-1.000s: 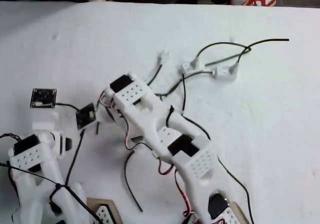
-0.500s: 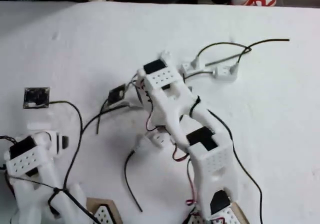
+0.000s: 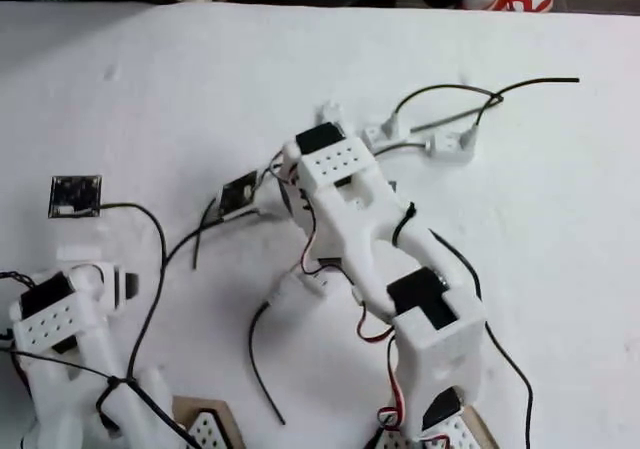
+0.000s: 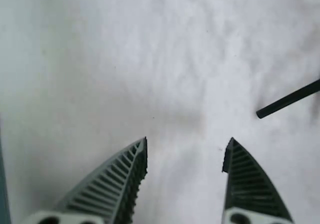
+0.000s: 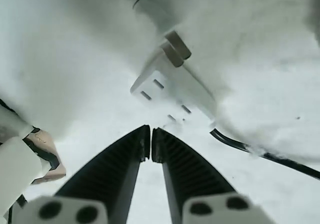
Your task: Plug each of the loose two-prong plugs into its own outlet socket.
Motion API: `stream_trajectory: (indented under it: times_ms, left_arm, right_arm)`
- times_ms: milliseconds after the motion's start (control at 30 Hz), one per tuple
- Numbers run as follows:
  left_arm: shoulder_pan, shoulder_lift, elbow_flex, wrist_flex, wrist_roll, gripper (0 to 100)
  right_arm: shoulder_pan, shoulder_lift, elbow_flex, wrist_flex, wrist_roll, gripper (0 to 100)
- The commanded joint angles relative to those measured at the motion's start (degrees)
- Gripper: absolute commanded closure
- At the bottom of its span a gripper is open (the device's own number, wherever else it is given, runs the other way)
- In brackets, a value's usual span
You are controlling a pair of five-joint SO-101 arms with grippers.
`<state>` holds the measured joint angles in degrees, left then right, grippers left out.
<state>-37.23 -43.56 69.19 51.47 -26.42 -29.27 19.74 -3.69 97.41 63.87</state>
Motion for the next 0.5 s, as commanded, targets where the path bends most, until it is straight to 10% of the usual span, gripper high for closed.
stream_trajectory:
  times_ms: [0, 200, 467]
  left_arm:
    - [-0.1, -1.0, -0.4, -0.8, 0.2, 75]
    - [-0.1, -0.9, -0.4, -0.8, 0.2, 75]
    - [-0.1, -0.9, -0.4, -0.8, 0.2, 75]
  right_arm:
    - [-2.9, -3.4, 2.3, 0.3, -2.5, 95.7]
    - [-5.8, -3.3, 11.8, -7.8, -2.4, 76.5]
    - [-10.2, -3.3, 15.1, -15.5, -2.8, 75.9]
